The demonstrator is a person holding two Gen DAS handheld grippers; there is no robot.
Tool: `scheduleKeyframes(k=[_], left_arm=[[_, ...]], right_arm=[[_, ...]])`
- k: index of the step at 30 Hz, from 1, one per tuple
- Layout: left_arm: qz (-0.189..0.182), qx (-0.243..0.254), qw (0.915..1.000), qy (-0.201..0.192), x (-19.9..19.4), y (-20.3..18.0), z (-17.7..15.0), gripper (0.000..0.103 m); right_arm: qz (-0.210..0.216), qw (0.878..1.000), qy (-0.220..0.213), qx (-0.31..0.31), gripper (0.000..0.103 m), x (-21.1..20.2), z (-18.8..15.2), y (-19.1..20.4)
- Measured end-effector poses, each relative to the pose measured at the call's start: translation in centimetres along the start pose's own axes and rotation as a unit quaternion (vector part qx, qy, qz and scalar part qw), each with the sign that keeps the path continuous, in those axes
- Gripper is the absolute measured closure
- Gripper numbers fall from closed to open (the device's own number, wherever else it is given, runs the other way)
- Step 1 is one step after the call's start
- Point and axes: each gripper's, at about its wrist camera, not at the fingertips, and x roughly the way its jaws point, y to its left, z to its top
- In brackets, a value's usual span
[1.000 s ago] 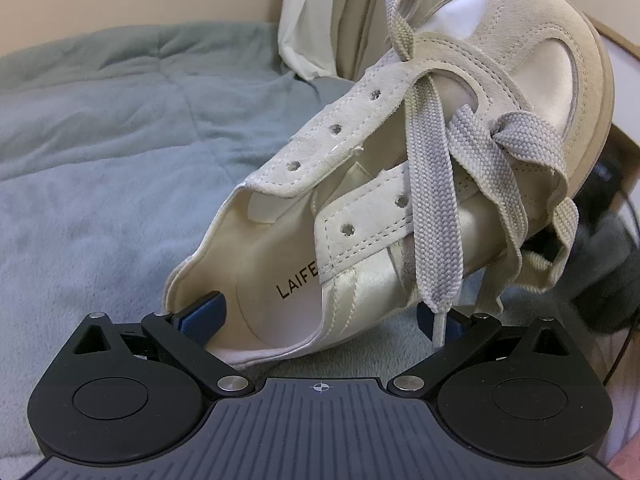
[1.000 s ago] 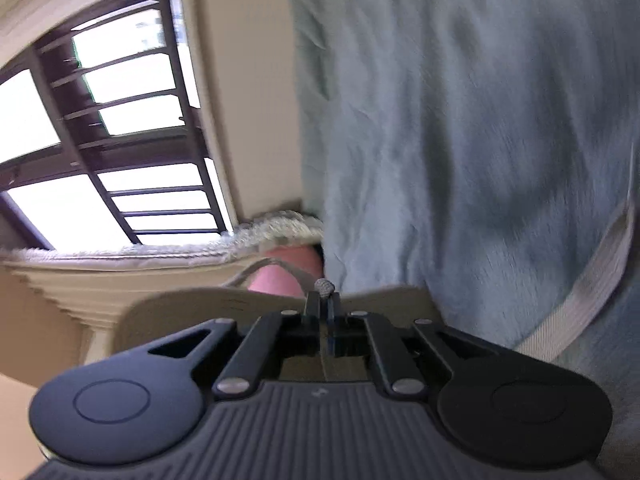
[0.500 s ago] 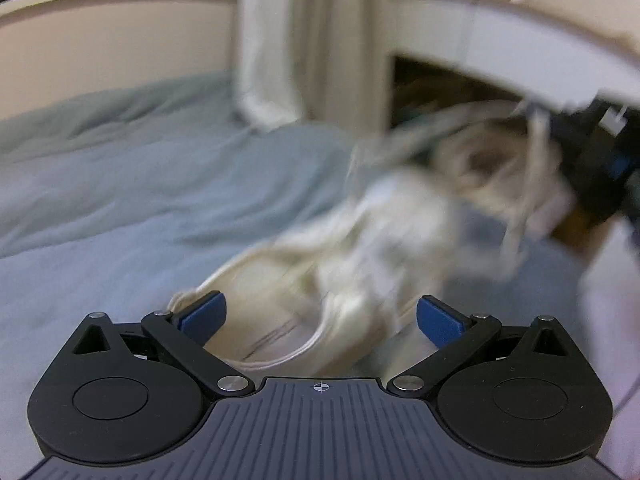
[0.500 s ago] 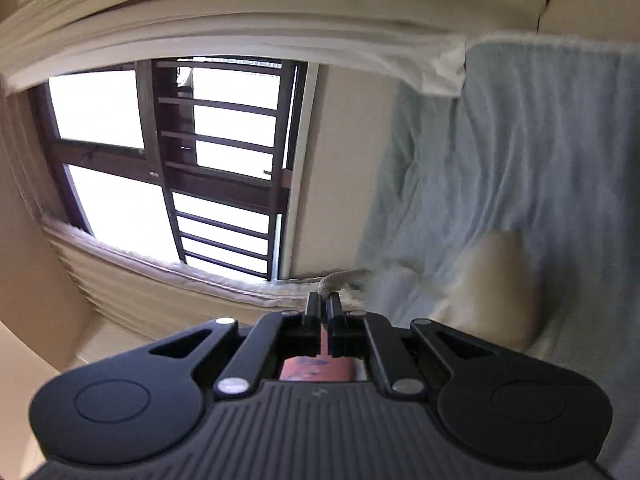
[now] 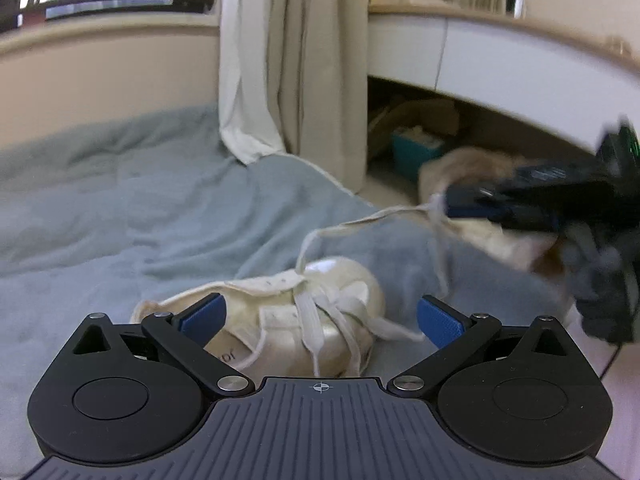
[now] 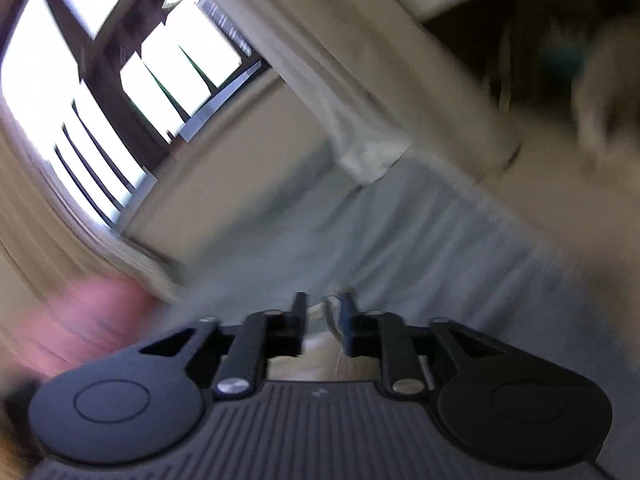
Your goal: Lace up shoes with both hands
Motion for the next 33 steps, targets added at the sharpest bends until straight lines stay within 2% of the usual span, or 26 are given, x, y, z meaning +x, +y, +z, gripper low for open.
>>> scheduleKeyframes(k=[2,3,4,5,6,7,8,10,14,16,17,18,19,21,24,27,30,33], left_arm=[[0.002,0.033,0.9995,-0.002,-0.9,-1.5,-0.6,0.0],[0.0,0.051,0.9987,0.002,-1.3,-1.9,-1.0,0.0],[0.003,0.066,0.9978,0.005,-1.5,-2.2,-1.4,0.0],[0.01,0.083,0.9964,0.008,-1.7,-2.5,-1.9,0.0],[0.017,0.1,0.9947,0.013,-1.9,-2.6,-2.4,0.0],[0.018,0.116,0.9929,0.02,-1.9,-2.5,-2.9,0.0],[0.016,0.122,0.9919,0.029,-1.8,-2.3,-3.4,0.0],[0.002,0.116,0.992,0.05,-1.5,-1.8,-4.0,0.0],[-0.031,0.106,0.992,0.061,-2.4,-1.2,-4.9,0.0],[-0.037,0.103,0.992,0.064,-3.0,-1.0,-5.4,0.0],[-0.037,0.1,0.9922,0.065,-3.3,-0.8,-5.6,0.0],[-0.037,0.095,0.9925,0.067,-3.5,-0.5,-5.8,0.0],[-0.034,0.09,0.993,0.069,-3.8,-0.1,-6.0,0.0],[-0.02,0.08,0.9943,0.067,-4.2,0.7,-6.1,0.0],[-0.004,0.05,0.9974,0.052,-4.9,2.2,-5.7,0.0],[-0.018,0.023,0.9994,0.019,-5.7,2.6,-4.8,0.0],[-0.037,0.032,0.9988,-0.011,-6.0,1.3,-4.1,0.0],[-0.04,0.021,0.999,-0.008,-4.9,-0.6,-3.8,0.0]], right_arm=[[-0.056,0.995,-0.017,-0.077,0.062,0.0,-0.3,1.4],[-0.069,0.993,-0.025,-0.093,0.055,-0.3,-0.4,1.8],[-0.07,0.992,-0.029,-0.098,0.048,-0.6,-0.5,2.1],[-0.062,0.994,-0.026,-0.092,0.047,-1.0,-0.5,2.2],[-0.033,0.997,-0.013,-0.073,0.046,-1.4,-0.5,2.1],[0.016,0.999,0.013,-0.044,0.044,-1.6,-0.8,2.0],[0.068,0.996,0.051,-0.011,0.043,-1.5,-1.4,2.2],[0.126,0.985,0.117,0.025,0.045,-0.8,-3.4,3.3],[0.125,0.98,0.157,-0.007,0.045,2.0,-7.1,7.1],[0.141,0.972,0.186,0.021,0.045,4.3,-8.2,7.8],[0.15,0.969,0.191,0.04,0.047,5.1,-8.5,8.0],[0.16,0.966,0.195,0.059,0.059,5.8,-8.9,8.1],[0.176,0.962,0.193,0.079,0.077,6.1,-8.9,8.1],[0.213,0.955,0.18,0.098,0.098,5.4,-8.7,8.1],[0.264,0.953,0.133,0.064,0.098,2.0,-6.4,9.0],[0.297,0.95,0.093,0.034,0.098,-1.8,-3.5,9.3],[0.29,0.954,0.07,0.022,0.097,-4.3,-1.1,9.3],[0.26,0.964,0.054,0.015,0.09,-5.7,-0.1,8.4]])
